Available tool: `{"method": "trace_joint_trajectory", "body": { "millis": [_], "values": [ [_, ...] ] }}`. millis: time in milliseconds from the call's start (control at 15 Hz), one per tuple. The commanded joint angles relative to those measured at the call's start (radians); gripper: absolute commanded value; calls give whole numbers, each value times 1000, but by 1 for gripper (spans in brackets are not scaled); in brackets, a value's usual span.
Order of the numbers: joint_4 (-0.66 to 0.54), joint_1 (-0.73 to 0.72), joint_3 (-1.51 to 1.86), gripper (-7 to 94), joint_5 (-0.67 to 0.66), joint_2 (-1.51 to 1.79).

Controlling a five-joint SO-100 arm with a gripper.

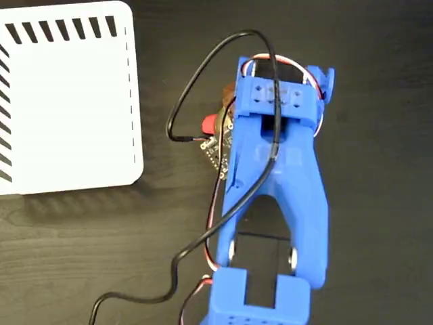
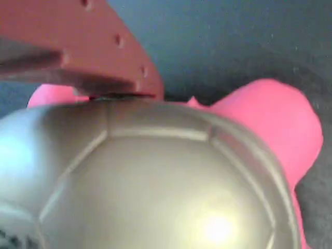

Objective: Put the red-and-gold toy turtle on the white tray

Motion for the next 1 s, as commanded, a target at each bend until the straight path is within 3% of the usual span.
{"method": "trace_joint_trajectory", "body": {
  "millis": [0, 267, 600, 800, 933],
  "values": [
    [28, 26, -37, 40, -6, 57],
    [18, 29, -40, 2, 11, 58],
    [38, 29, -64, 0, 46, 69],
    [265, -11, -250, 0, 172, 130],
    [348, -38, -362, 0, 249, 186]
  ]
}}
